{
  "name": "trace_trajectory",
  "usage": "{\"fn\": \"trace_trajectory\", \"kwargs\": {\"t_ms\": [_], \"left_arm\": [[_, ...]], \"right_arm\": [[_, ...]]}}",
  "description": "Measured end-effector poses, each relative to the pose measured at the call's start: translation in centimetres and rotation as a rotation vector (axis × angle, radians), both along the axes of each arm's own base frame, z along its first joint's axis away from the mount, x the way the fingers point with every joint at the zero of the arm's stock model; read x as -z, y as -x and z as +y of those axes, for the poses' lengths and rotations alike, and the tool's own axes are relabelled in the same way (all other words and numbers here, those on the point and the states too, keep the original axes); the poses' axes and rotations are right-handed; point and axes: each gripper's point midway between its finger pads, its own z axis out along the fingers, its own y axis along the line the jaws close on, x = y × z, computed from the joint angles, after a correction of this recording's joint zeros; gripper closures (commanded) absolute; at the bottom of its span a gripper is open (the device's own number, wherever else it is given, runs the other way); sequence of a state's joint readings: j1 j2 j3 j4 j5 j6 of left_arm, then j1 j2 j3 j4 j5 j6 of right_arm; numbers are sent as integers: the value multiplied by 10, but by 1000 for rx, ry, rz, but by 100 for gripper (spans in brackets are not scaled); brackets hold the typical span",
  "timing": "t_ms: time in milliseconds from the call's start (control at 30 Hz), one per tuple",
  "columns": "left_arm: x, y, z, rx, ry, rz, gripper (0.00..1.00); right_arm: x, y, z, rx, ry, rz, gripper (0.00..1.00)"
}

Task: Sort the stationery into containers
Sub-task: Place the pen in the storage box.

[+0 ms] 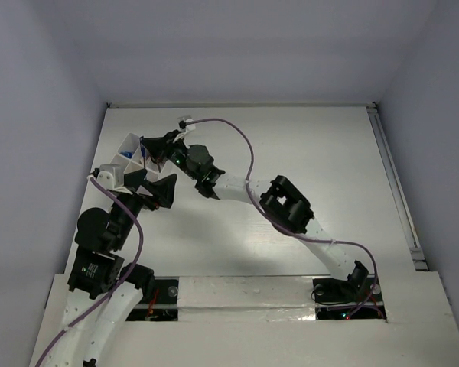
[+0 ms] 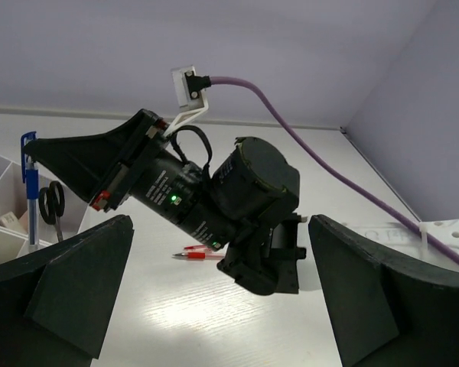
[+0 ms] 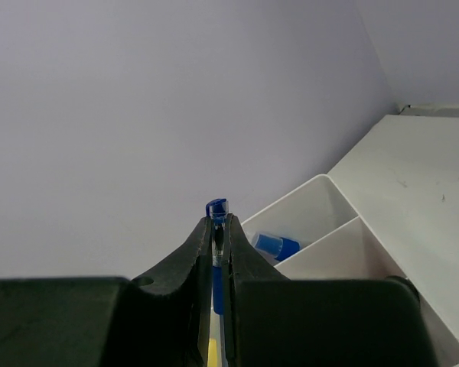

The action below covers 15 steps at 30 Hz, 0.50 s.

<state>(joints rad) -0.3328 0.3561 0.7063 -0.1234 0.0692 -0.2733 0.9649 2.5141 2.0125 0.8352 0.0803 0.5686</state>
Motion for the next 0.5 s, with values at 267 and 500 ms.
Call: {"fn": "trace_trajectory", "kwargs": {"t_ms": [267,500], "left_arm": [[-3,0,0,1,1,-13,1],[-2,-1,-1,3,1,-12,1]], "right_arm": [[20,6,14,52,49,-20,100],[49,10,13,77,110,-16,100]]}}
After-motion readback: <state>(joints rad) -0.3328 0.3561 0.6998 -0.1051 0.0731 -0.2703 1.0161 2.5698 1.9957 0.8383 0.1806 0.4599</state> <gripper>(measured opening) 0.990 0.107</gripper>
